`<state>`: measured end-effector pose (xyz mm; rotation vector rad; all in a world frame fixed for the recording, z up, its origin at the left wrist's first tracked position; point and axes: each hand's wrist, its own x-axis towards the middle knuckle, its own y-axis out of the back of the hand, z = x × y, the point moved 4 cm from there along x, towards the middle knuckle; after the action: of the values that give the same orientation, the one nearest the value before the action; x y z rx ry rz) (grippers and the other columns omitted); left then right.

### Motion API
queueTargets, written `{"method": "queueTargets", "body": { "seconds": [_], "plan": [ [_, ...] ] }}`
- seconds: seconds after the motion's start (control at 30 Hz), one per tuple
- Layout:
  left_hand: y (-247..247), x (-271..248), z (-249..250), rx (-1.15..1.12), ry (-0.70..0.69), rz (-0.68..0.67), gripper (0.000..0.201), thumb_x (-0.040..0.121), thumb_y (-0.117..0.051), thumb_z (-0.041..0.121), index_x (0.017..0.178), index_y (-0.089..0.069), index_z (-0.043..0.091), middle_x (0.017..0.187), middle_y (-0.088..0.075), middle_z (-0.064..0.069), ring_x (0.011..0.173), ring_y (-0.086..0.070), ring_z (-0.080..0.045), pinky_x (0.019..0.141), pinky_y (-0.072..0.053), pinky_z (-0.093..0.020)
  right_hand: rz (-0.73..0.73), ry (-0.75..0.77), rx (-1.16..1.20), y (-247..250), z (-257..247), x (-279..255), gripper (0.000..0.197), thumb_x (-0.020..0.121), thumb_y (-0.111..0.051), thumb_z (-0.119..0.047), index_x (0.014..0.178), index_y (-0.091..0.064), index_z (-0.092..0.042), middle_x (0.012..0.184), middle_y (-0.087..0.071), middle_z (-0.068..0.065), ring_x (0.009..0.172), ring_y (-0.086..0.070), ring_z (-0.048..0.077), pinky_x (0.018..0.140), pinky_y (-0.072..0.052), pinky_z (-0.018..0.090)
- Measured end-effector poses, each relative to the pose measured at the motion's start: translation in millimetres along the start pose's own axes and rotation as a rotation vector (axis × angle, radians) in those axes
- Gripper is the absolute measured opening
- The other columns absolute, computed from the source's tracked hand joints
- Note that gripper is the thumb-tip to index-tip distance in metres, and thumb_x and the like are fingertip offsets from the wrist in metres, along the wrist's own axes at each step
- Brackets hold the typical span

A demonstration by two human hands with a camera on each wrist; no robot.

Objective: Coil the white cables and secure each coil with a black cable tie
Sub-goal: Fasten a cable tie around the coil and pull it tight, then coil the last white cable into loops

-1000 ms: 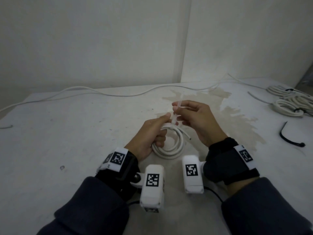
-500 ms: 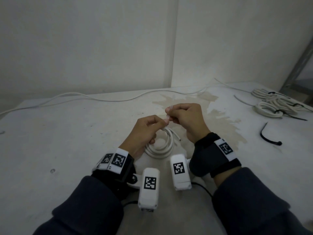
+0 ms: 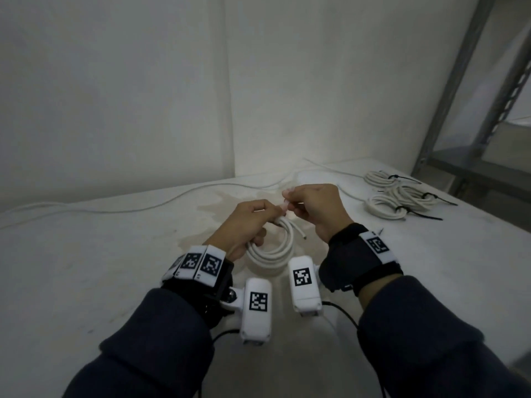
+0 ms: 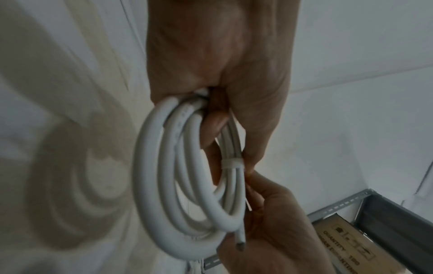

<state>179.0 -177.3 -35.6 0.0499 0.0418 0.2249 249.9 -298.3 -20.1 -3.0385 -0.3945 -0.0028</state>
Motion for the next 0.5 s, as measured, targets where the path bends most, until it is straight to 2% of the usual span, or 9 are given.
{"method": "queueTargets", "body": {
  "seconds": [0.07, 0.17, 0.27, 0.3, 0.37, 0.4, 0.43, 0.47, 0.5],
  "plan": [
    [-15, 18, 7, -0.003, 0.017, -0.026, 0.021, 0.089, -0.066, 0.023, 0.087, -0.063, 0.003, 0.062, -0.062, 0.002, 0.039, -0.026, -0.007, 0.036, -0.022, -0.015, 0.057, 0.016, 0.018, 17, -3, 12, 0.006, 0.079, -0.071, -0.001, 0.073, -0.069, -0.002, 0.071, -0.065, 0.014, 0.059, -0.058, 0.015, 0.052, -0.047, 0.017],
    [-32, 45, 13, -0.059, 0.03, -0.026, 0.019, 0.089, -0.065, 0.021, 0.08, -0.061, 0.005, 0.067, -0.063, -0.003, 0.037, -0.025, -0.007, 0.035, -0.022, -0.015, 0.075, 0.039, -0.018, 33, -8, 27, 0.012, 0.085, -0.071, -0.012, 0.076, -0.07, -0.005, 0.075, -0.068, 0.011, 0.062, -0.062, 0.017, 0.052, -0.049, 0.02],
    [-38, 78, 15, -0.225, 0.031, 0.063, 0.018, 0.09, -0.064, 0.02, 0.082, -0.062, 0.005, 0.071, -0.062, -0.007, 0.036, -0.026, -0.007, 0.034, -0.022, -0.014, -0.086, -0.073, -0.221, 44, -9, 38, 0.028, 0.088, -0.068, -0.034, 0.084, -0.071, -0.007, 0.073, -0.07, 0.006, 0.062, -0.064, 0.017, 0.058, -0.055, 0.024],
    [-40, 90, 15, -0.258, 0.027, 0.1, 0.019, 0.09, -0.065, 0.021, 0.081, -0.062, 0.005, 0.072, -0.061, -0.007, 0.035, -0.027, -0.007, 0.035, -0.023, -0.014, -0.145, -0.111, -0.274, 49, -8, 42, 0.032, 0.087, -0.068, -0.037, 0.088, -0.072, -0.005, 0.072, -0.069, 0.005, 0.062, -0.065, 0.017, 0.061, -0.056, 0.026],
    [-49, 112, 15, -0.226, 0.008, 0.12, 0.021, 0.09, -0.065, 0.024, 0.083, -0.064, 0.005, 0.077, -0.063, -0.009, 0.034, -0.034, -0.007, 0.037, -0.027, -0.014, -0.191, -0.122, -0.299, 62, -5, 55, 0.03, 0.086, -0.07, -0.03, 0.096, -0.071, -0.001, 0.072, -0.068, 0.005, 0.059, -0.065, 0.016, 0.06, -0.056, 0.026],
    [-56, 122, 15, -0.181, -0.008, 0.101, 0.023, 0.091, -0.064, 0.026, 0.087, -0.066, 0.004, 0.083, -0.066, -0.01, 0.038, -0.041, -0.009, 0.04, -0.033, -0.015, -0.163, -0.111, -0.298, 69, -4, 64, 0.028, 0.086, -0.071, -0.024, 0.096, -0.071, 0.001, 0.072, -0.067, 0.007, 0.057, -0.065, 0.015, 0.057, -0.055, 0.025],
    [-64, 132, 15, -0.126, -0.026, 0.077, 0.026, 0.092, -0.062, 0.028, 0.094, -0.067, 0.003, 0.093, -0.069, -0.012, 0.05, -0.051, -0.011, 0.048, -0.04, -0.018, -0.106, -0.107, -0.287, 77, -3, 74, 0.026, 0.085, -0.072, -0.02, 0.095, -0.07, 0.004, 0.072, -0.067, 0.009, 0.054, -0.065, 0.014, 0.054, -0.054, 0.024],
    [-68, 143, 13, -0.054, -0.05, 0.073, 0.03, 0.094, -0.059, 0.031, 0.103, -0.066, 0.003, 0.107, -0.068, -0.014, 0.068, -0.06, -0.016, 0.06, -0.047, -0.021, -0.028, -0.113, -0.249, 86, -2, 83, 0.023, 0.086, -0.071, -0.017, 0.092, -0.068, 0.005, 0.072, -0.066, 0.011, 0.051, -0.064, 0.014, 0.051, -0.053, 0.023],
    [-71, 158, 10, 0.044, -0.077, 0.094, 0.035, 0.094, -0.057, 0.033, 0.114, -0.063, 0.005, 0.121, -0.063, -0.013, 0.091, -0.062, -0.02, 0.077, -0.049, -0.026, 0.061, -0.118, -0.181, 97, 0, 95, 0.019, 0.086, -0.07, -0.014, 0.089, -0.065, 0.004, 0.073, -0.065, 0.013, 0.051, -0.064, 0.014, 0.049, -0.053, 0.022]
  ]
}}
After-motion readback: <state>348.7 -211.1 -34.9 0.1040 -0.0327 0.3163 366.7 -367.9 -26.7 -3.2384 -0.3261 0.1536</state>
